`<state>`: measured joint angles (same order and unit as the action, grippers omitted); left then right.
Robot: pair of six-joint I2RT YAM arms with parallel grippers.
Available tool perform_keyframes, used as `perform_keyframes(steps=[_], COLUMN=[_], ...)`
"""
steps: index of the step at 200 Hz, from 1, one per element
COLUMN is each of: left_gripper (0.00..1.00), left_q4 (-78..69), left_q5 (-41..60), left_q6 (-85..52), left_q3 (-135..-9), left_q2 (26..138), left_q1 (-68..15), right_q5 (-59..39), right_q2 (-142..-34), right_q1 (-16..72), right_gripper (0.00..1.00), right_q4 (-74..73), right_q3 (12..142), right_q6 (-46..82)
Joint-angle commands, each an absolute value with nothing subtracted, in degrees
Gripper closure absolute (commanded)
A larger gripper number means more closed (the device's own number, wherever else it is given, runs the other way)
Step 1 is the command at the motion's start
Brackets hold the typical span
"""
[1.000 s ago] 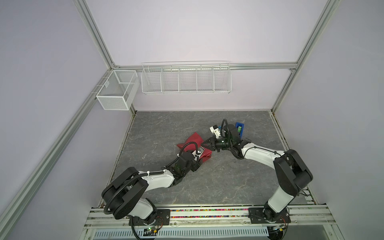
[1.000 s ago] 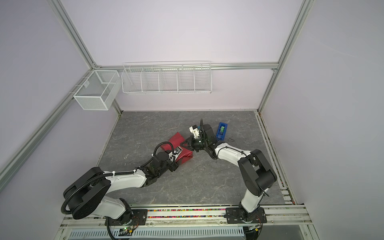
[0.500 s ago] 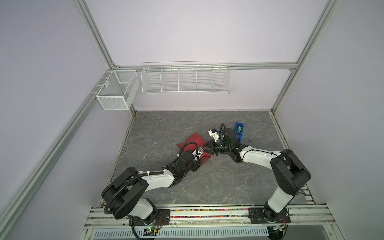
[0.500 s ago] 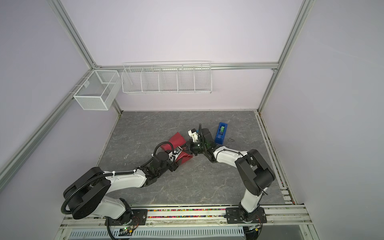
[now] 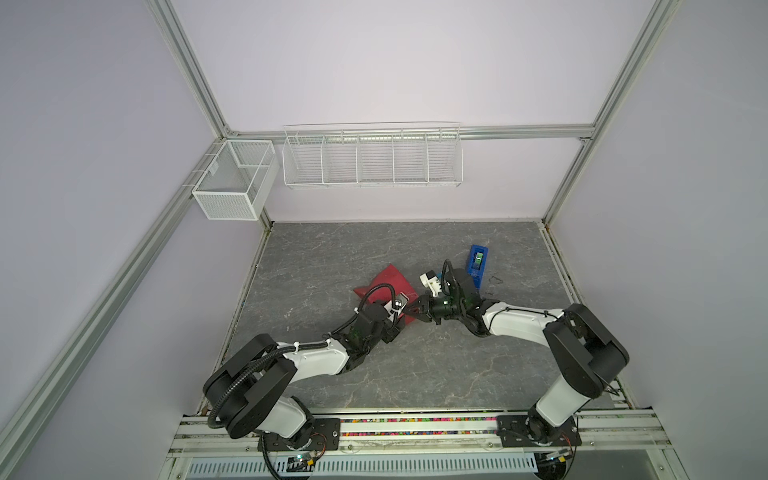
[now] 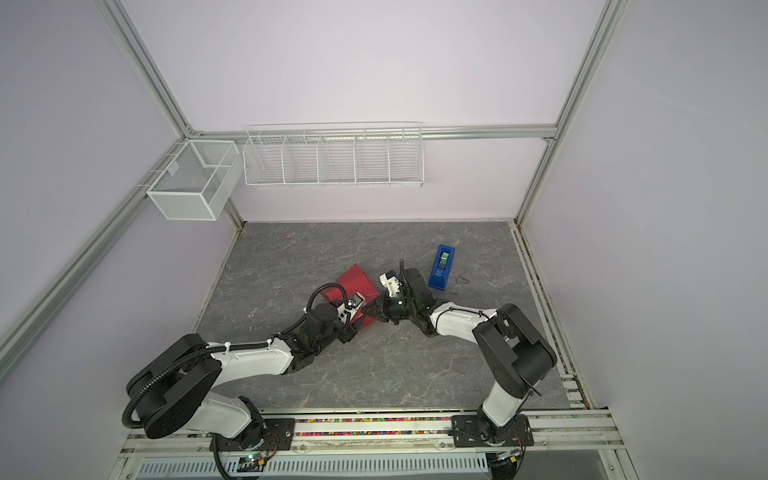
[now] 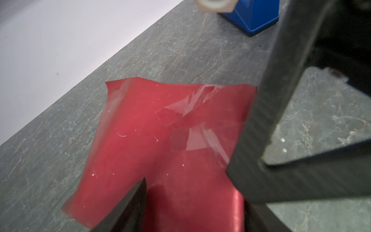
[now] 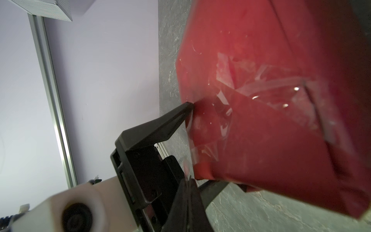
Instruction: Wrap the gift box in paper
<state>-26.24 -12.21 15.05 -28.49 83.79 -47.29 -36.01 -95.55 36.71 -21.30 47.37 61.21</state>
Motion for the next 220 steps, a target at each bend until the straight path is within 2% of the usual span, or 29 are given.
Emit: perform_keyframes(steps=[1,93,163,220], left_gripper=[0.29,0.30,0.30,0.30], left_q4=[-25.5,-25.3,-25.2,-25.2], left_q5=[-13.4,-13.2,-13.3,-13.3], left_q6=[13.8,13.8,13.7,13.6], left_q3=[-28.2,-28.3,-28.2,-28.3], left_q2=[83.6,83.7,83.5,83.6], left_q1=[-47.3,-47.2,-47.3,-47.2], right_q5=[-35.5,-33.2,-31.9,-29.9], right_q2=[-93.2,-90.4,-93.6,-91.9], right_q1=[37.2,38.1,39.4,38.9], right_gripper=[0.93,0.93,0.94,0.94], right_q4=[-21.9,-23.6,-28.3,-21.4], right_q3=[46.5,44.1,41.0,41.0], right_q6=[64.0,68.3,71.0,66.7])
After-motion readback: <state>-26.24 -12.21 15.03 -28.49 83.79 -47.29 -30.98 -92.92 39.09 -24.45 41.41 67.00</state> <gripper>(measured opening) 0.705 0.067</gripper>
